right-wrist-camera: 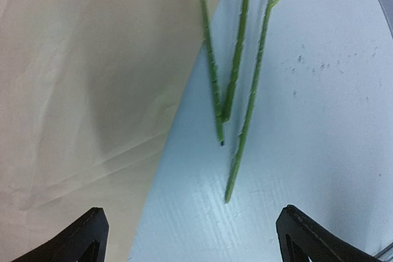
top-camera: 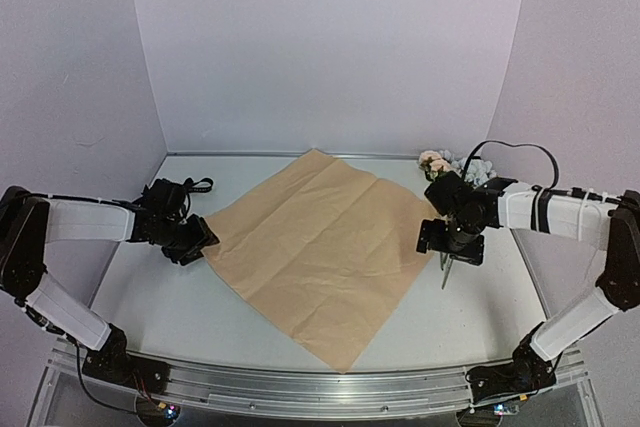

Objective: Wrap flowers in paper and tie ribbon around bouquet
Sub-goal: Adjust the flattened wrapping paper at the center of the board, then pick up the fake flower from the corner of the board.

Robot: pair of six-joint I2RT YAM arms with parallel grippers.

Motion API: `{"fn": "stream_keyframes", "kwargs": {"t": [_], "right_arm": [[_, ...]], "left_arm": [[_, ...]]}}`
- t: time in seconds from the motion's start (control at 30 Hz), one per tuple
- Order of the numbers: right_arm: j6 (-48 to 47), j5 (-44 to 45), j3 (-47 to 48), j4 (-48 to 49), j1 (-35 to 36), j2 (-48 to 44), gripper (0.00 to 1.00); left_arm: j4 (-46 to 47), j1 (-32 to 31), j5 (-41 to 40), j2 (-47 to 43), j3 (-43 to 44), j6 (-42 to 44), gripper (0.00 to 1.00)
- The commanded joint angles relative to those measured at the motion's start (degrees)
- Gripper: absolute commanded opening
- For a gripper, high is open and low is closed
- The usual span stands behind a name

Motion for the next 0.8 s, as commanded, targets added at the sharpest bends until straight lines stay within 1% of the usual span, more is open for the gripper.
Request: {"fn": "stream_keyframes", "kwargs": {"t": [0.0, 0.07, 0.2, 0.27, 0.37, 0.43, 0.6, 0.77], "right_arm": [[-9.2, -4.44, 5.39, -2.59, -7.69, 4.16, 0.98], [-10.01, -6.8, 7.7, -2.5, -11.55, 6.52, 0.98], [-11.58, -8.87, 13.0, -2.53, -16.08, 13.04, 0.98], [-12.0, -10.41, 15.14, -2.37, -18.1, 15.76, 0.98], [-12.9, -12.83, 19.36, -2.39, -20.74, 20.36, 0.98], [-13.28, -13.24, 22.01, -2.45, -21.86, 23.02, 0.98], [-13.47, -14.66, 28.48, -3.76, -24.45, 29.66, 0.98], [-14.23, -13.52, 32.82, -7.21, -25.43, 33.25, 0.98]], "left_arm": [[-7.9, 0.22, 0.15, -2.79, 6.26, 6.36, 0.61], [-10.88, 0.25, -0.35, -3.51, 8.24, 8.24, 0.65], [-13.3, 0.1, 0.56, -4.52, 11.05, 10.93, 0.71], [-14.15, -0.35, 1.41, -4.07, 12.58, 12.05, 0.72], [-12.48, -2.13, 3.78, -2.74, 14.87, 13.47, 0.73], [-10.66, -3.84, 5.53, -0.88, 16.65, 13.67, 0.73], [-6.84, -7.89, 8.61, 6.91, 22.54, 14.1, 0.72], [-2.36, -11.8, 12.66, 15.25, 26.36, 14.01, 0.71]]}}
